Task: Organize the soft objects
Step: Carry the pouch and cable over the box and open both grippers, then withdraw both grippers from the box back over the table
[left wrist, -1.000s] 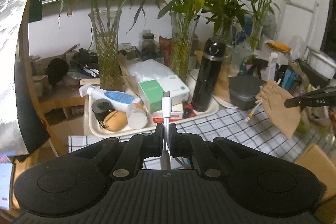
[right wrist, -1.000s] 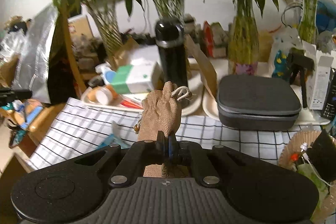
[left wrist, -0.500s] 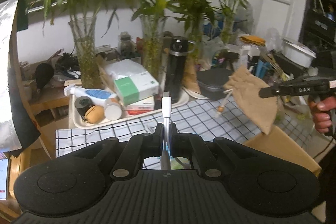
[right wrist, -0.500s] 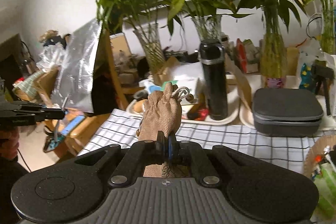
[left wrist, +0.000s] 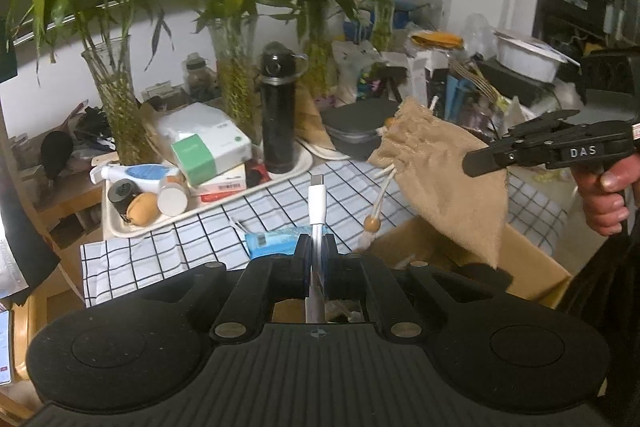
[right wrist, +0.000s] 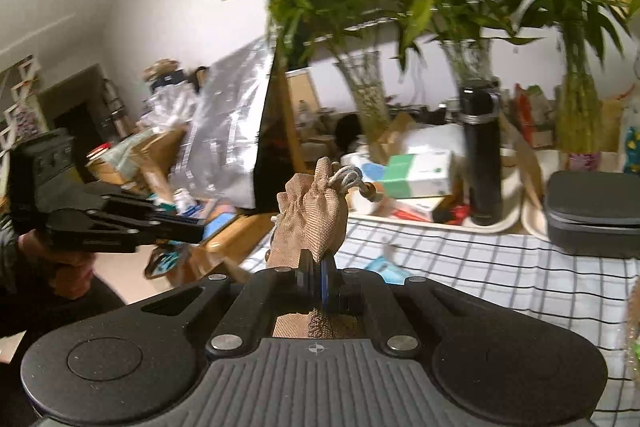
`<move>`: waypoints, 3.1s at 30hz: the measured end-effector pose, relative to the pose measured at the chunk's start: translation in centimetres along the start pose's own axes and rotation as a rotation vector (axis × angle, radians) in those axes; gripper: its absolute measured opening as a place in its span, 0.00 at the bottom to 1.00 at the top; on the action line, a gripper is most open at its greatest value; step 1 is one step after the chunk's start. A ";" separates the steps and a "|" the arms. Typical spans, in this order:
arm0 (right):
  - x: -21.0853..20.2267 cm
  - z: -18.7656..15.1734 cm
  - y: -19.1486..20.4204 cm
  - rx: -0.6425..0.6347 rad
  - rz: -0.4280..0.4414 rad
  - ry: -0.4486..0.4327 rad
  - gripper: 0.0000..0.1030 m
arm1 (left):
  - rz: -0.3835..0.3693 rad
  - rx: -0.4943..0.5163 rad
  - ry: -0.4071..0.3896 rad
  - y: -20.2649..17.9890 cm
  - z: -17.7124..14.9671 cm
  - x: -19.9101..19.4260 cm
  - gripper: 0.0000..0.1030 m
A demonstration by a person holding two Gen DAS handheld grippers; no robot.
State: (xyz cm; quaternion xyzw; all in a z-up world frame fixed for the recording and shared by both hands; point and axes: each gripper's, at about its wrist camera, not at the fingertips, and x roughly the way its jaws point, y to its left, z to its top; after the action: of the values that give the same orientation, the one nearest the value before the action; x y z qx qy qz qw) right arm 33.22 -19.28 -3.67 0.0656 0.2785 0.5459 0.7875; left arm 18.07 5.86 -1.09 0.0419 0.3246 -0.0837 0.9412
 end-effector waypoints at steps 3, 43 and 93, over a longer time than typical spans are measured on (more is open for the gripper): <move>-0.2 -0.5 0.9 -0.015 0.015 0.023 0.05 | 0.003 0.001 0.006 -0.4 -0.3 0.0 0.06; 2.8 -5.0 6.0 -0.197 -0.019 0.302 0.88 | 0.112 0.066 0.131 -2.7 -4.7 -0.7 0.59; 2.3 -2.8 1.6 -0.039 -0.310 0.106 1.00 | 0.098 -0.004 0.009 -0.1 -3.9 -0.3 0.59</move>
State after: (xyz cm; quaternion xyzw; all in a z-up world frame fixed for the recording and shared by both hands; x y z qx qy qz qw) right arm 30.99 -17.16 -6.19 -0.0223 0.3156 0.4258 0.8477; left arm 15.46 6.30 -3.95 0.0561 0.3267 -0.0367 0.9427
